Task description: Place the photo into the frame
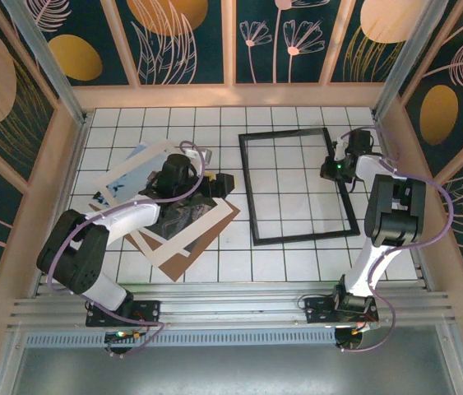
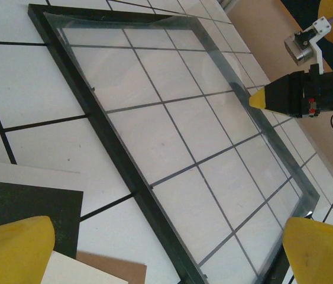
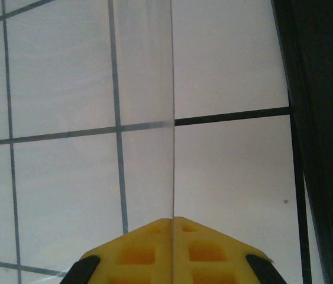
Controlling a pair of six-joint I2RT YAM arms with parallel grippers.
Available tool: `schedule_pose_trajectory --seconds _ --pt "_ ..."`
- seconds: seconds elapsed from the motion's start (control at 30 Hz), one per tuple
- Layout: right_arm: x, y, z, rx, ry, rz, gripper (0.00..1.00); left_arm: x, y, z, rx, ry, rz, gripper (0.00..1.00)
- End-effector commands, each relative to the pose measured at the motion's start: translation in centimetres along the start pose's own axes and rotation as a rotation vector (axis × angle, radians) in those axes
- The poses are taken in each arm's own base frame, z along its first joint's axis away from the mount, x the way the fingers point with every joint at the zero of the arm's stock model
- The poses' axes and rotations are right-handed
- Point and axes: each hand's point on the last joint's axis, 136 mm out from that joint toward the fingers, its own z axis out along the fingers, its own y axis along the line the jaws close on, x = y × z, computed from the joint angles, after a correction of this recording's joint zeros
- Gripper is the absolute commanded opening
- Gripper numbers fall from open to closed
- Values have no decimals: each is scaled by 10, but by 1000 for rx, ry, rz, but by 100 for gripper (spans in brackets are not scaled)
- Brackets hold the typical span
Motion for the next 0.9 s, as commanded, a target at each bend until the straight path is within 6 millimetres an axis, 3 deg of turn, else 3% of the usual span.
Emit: schedule_pose_trajectory --seconds 0.0,0.87 --pt "-13 -8 -1 29 -23 -7 0 -3 -5 3 14 7 30 98" --pt "-16 -9 -1 43 -23 -22 0 1 0 5 -2 12 27 99"
